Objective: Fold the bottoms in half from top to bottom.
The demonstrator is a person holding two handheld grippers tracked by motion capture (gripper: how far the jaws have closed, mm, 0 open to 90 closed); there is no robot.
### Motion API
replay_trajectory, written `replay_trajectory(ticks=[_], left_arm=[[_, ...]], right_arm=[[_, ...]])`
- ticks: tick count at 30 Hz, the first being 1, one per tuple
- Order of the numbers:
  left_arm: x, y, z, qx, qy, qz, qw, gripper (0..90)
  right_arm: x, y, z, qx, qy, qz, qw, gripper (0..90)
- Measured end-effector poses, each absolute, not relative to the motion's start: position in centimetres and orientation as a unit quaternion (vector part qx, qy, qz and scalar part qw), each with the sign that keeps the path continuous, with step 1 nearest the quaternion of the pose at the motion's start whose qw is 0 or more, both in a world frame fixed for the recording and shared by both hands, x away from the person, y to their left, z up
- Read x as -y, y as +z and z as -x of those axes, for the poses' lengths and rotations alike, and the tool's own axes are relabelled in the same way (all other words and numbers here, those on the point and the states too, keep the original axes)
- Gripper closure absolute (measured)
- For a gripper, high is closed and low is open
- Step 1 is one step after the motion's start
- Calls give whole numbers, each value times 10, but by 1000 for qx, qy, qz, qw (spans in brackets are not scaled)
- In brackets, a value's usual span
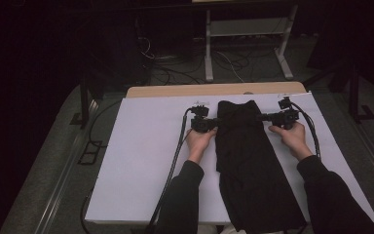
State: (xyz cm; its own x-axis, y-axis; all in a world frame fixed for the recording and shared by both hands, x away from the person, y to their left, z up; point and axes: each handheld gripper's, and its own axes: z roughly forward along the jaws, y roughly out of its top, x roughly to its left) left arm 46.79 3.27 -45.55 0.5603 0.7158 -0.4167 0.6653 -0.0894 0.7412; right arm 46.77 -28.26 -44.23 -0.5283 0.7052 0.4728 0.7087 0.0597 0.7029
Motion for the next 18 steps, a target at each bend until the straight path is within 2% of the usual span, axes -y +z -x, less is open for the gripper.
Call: replay_trajectory(ticks=[9,18], left_arm=[[-28,-441,-451,-432,36,-759,486,861],[-32,-432,-436,-414,22,-757,505,863]], right_arm=[[292,-440,-446,718,-497,488,0,846],[297,-437,-423,720,-498,483,1,846]])
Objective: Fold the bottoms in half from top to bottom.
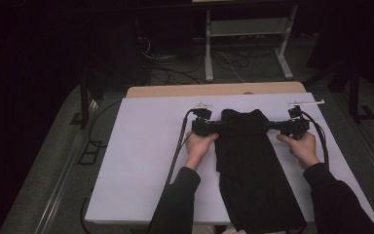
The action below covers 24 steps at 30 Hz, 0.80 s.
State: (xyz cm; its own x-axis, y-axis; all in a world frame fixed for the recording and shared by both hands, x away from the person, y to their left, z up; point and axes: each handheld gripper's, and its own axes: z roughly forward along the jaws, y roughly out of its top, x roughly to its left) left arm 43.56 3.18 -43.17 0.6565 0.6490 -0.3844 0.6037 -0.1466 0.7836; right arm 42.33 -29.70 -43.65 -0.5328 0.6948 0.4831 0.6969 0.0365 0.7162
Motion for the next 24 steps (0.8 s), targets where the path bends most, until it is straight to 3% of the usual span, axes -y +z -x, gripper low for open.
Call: replay_trajectory(ticks=[24], left_arm=[[-40,-421,-386,-362,19,-780,511,861]], right_arm=[[297,-432,-377,733,-499,463,5,845]])
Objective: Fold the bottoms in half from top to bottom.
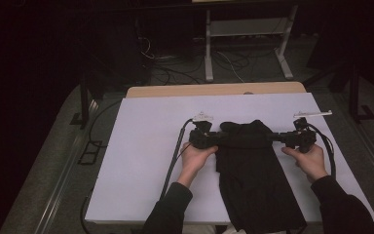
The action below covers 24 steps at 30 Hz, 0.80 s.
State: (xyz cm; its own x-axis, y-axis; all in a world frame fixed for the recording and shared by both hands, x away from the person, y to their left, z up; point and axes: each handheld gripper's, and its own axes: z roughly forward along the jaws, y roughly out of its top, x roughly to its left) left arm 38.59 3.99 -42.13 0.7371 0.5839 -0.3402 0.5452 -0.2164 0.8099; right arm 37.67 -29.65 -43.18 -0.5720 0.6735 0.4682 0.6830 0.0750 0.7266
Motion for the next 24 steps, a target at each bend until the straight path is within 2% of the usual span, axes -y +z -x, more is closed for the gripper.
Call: replay_trajectory(ticks=[24], left_arm=[[-39,-430,-352,-319,-29,-802,505,855]], right_arm=[[300,-437,-349,757,-471,453,15,843]])
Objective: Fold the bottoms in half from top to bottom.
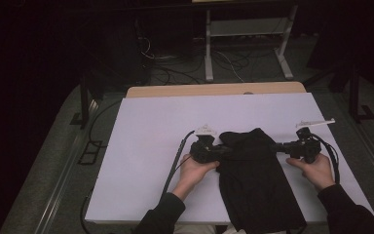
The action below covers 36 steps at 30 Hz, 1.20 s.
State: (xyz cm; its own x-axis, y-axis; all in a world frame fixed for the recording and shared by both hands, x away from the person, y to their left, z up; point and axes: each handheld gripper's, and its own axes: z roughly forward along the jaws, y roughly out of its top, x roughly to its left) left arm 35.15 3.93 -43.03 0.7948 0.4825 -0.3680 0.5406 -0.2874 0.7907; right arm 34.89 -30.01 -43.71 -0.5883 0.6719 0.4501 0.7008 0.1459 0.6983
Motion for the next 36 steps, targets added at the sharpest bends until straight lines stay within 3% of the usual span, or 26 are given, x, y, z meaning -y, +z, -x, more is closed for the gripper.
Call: replay_trajectory(ticks=[27,36], left_arm=[[-35,-434,-321,-284,-67,-825,484,852],[-37,-444,-318,-295,-75,-829,469,852]], right_arm=[[299,-444,-325,793,-426,431,56,828],[293,-444,-318,821,-391,411,69,721]])
